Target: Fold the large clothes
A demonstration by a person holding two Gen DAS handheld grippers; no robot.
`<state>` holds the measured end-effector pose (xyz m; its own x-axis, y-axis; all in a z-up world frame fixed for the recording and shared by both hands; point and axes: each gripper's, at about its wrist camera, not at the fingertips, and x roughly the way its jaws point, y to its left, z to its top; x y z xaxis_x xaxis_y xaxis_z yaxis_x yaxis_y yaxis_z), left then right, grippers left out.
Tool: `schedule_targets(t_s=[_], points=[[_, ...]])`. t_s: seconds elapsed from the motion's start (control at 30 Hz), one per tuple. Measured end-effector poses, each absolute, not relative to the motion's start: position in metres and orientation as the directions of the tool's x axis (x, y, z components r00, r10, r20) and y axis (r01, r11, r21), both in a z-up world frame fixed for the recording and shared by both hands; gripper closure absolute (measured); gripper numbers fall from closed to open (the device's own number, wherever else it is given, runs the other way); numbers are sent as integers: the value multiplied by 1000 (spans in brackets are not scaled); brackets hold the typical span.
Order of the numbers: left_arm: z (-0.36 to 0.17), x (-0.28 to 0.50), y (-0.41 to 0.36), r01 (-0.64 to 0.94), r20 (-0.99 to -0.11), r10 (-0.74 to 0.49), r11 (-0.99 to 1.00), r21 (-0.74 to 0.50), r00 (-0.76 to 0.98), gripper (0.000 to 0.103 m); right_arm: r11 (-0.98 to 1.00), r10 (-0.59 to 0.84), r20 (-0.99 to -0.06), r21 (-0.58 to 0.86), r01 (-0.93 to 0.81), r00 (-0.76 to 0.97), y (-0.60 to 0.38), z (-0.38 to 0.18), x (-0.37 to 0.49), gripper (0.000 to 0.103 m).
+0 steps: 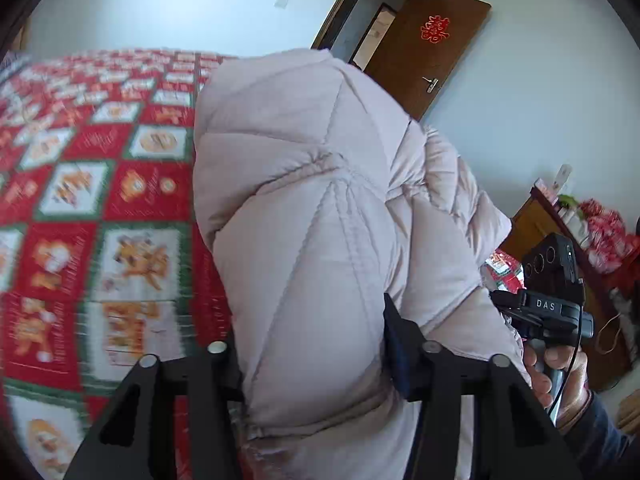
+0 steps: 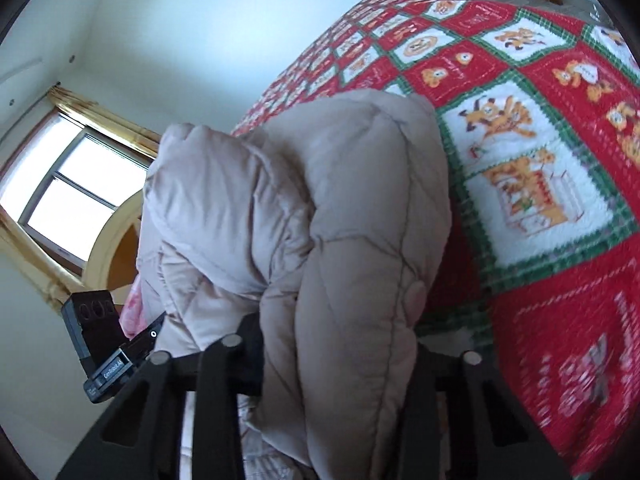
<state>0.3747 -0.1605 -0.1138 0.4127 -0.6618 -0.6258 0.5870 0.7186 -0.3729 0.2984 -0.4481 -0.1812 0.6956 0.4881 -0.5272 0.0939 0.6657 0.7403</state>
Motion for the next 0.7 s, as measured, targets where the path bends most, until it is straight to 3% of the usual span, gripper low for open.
schedule_targets(t_s=[0.37, 0.7], points=[[-45, 317, -20, 466, -596, -441, 876, -124, 671, 55, 636, 662, -427, 754, -161, 616, -296, -130, 335, 75], [-76, 300, 102, 243, -627, -230, 968, -67, 744, 55, 605, 772, -460, 744, -285, 439, -138, -144, 381, 75]])
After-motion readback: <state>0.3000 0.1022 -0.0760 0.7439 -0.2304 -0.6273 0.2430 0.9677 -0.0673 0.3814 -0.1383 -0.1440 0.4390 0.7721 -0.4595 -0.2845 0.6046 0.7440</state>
